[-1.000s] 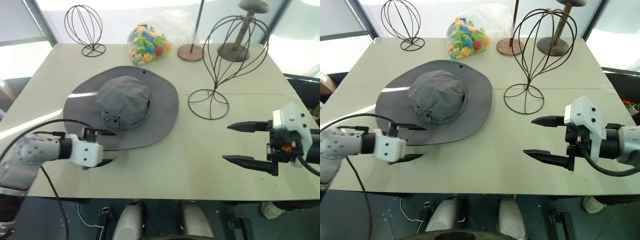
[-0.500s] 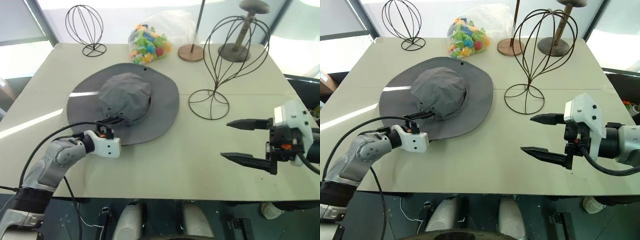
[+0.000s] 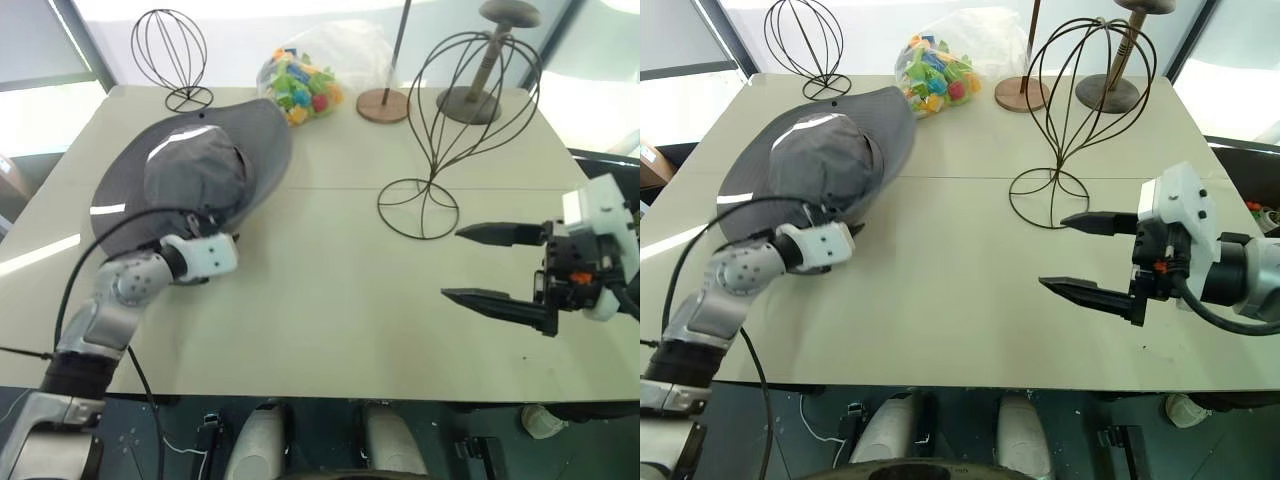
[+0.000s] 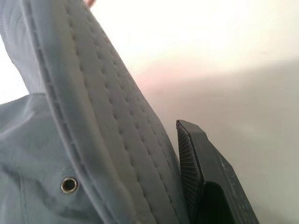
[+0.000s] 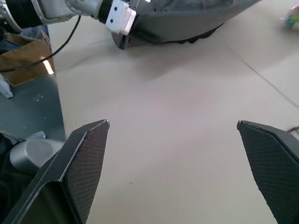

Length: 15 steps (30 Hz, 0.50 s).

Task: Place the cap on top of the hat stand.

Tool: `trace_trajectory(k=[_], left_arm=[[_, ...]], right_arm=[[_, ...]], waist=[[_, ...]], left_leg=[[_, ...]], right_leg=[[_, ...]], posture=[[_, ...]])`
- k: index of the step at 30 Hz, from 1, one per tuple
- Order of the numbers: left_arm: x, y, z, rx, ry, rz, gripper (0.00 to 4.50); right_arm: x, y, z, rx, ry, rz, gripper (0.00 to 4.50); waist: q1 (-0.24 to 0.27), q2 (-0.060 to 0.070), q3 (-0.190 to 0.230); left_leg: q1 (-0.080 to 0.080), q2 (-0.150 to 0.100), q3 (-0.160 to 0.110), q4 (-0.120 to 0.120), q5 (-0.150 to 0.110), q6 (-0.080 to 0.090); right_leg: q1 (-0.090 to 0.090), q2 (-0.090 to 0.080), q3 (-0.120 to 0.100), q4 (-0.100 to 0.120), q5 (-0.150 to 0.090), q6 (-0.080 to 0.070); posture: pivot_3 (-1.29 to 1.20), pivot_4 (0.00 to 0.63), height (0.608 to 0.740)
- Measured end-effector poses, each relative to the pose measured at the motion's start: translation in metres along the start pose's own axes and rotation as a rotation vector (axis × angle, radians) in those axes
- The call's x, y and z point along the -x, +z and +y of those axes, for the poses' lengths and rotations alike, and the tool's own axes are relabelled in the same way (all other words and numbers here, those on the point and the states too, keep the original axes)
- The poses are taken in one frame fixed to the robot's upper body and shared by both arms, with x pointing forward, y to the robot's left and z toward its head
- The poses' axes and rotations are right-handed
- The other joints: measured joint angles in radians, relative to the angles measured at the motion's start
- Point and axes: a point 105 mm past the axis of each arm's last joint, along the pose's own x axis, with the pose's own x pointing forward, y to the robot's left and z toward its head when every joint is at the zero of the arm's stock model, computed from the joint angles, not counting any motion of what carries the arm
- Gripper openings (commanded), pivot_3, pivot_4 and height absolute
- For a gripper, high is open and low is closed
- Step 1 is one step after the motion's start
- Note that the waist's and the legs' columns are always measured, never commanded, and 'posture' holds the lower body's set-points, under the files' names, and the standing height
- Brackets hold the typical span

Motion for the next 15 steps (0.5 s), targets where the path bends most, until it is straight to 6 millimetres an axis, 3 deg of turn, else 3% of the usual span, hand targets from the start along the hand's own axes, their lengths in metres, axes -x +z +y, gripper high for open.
trace_trajectory(k=[6, 10, 15], left_arm=[[-0.005, 0.045, 0.085, 0.014, 0.155, -0.127, 0.16], [-0.009, 0.072, 0.122, -0.015, 0.210, -0.188, 0.16], [-0.021, 0.129, 0.161, -0.073, 0.279, -0.350, 0.16]], right_arm=[[0.011, 0.003, -0.017, 0.015, -0.087, -0.011, 4.50], [0.025, 0.010, -0.033, 0.028, -0.175, -0.040, 4.50], [0.049, 0.024, -0.050, 0.035, -0.284, -0.114, 4.50]], waist=[[0.015, -0.001, 0.000], [0.017, -0.002, 0.001], [0.020, -0.002, 0.001]], left_leg=[[-0.001, -0.001, 0.001, 0.001, 0.000, 0.000], [-0.001, -0.001, 0.001, 0.001, 0.000, 0.000], [-0.002, -0.001, 0.001, 0.002, 0.000, 0.000]], right_leg=[[0.000, 0.000, 0.000, 0.000, 0.000, 0.001], [0.000, 0.001, 0.000, 0.000, 0.000, 0.001], [0.000, 0.001, 0.000, -0.001, 0.001, 0.001]], posture=[[0.00, 0.150, 0.739], [0.00, 0.150, 0.739], [0.00, 0.150, 0.739]])
